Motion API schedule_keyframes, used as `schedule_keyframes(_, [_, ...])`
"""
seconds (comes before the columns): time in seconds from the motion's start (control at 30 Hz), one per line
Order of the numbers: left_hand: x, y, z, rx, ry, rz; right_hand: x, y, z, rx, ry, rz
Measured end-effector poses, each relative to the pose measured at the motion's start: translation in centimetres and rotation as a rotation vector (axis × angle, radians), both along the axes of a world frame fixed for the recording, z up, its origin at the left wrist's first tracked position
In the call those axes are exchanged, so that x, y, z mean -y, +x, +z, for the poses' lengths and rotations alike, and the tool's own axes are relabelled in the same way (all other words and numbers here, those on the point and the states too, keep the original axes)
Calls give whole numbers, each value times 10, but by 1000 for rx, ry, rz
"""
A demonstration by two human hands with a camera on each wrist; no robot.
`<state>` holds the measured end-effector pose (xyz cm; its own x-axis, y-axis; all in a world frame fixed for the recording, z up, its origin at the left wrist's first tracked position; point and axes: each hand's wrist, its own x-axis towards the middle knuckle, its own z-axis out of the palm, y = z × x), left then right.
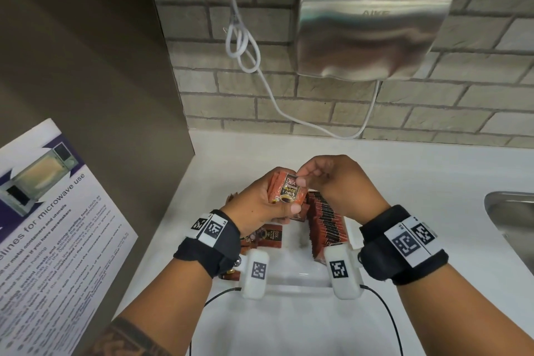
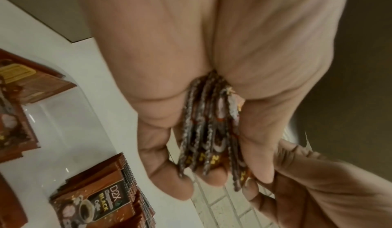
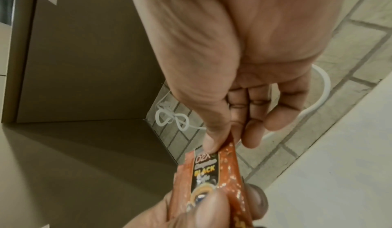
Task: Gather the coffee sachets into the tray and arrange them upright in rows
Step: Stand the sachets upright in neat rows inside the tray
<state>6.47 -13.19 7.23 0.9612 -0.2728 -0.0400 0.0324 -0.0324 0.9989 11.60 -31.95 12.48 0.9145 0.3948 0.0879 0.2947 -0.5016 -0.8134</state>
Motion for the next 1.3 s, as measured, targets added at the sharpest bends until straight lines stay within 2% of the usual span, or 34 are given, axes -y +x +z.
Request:
schedule_keyframes(0.2, [7,-5,1,29,96,15,3,-1,14,40,-22,31])
schedule_keyframes(0.4, [8,-8,3,46,389,28,7,-4,25,100,-98,48])
schedule_keyframes(0.5, [9,-5,-5,51,485,92,6,-7,27,129,-129,63])
schedule_keyframes(0.57, [10,-3,-11,66,507,127,5,-9,28,157,-123,60])
schedule_keyframes(0.7, [10,-4,-15,101,490,90,5,-7,32,180,-120,42])
schedule_keyframes(0.77, [11,-7,-15,81,403,71,5,-6,31,166,-159,44])
schedule_keyframes(0.9, [11,-15,-15,-128,2,23,6,-4,24,134,-165,14])
schedule_keyframes(1.13, [-2,-13,-22,-579,-381,228,9,4,15,89,-51,-77])
schedule_keyframes(1.3, [-7,-11,-22,-554,-508,238,9,9,10,38,-56,-96])
